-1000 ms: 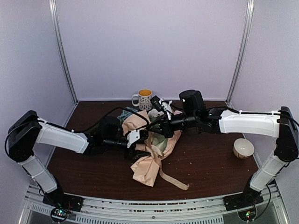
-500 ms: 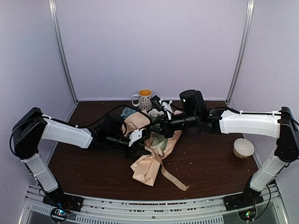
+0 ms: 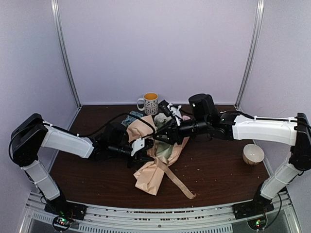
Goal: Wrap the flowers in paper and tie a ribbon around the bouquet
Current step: Cross the half-tied ribbon over the folded bouquet.
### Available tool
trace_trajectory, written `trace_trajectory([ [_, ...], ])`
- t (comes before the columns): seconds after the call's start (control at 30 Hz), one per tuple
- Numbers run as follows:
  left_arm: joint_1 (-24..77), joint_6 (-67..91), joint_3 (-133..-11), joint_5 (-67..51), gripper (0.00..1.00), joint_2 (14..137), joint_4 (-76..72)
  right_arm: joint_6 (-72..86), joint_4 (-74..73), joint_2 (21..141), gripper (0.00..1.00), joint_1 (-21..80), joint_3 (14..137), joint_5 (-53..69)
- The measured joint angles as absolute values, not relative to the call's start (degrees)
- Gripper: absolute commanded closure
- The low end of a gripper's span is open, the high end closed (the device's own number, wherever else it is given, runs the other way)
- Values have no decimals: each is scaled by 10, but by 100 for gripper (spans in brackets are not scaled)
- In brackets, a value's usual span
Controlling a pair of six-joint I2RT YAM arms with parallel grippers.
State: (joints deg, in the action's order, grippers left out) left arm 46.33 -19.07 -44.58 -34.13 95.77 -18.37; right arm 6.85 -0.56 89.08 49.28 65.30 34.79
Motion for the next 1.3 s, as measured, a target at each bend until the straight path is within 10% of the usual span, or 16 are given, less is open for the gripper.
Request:
trace_trajectory([
  [0.73, 463, -187, -406, -313, 100, 934, -256, 27, -175, 976, 74, 492, 685, 333],
  [1.1, 463, -187, -406, -313, 100, 934, -255, 4, -215, 1004, 100, 495, 712, 350],
  [1.3, 463, -192, -411, -315, 77, 934, -239, 20, -209, 1002, 100, 495, 709, 373],
])
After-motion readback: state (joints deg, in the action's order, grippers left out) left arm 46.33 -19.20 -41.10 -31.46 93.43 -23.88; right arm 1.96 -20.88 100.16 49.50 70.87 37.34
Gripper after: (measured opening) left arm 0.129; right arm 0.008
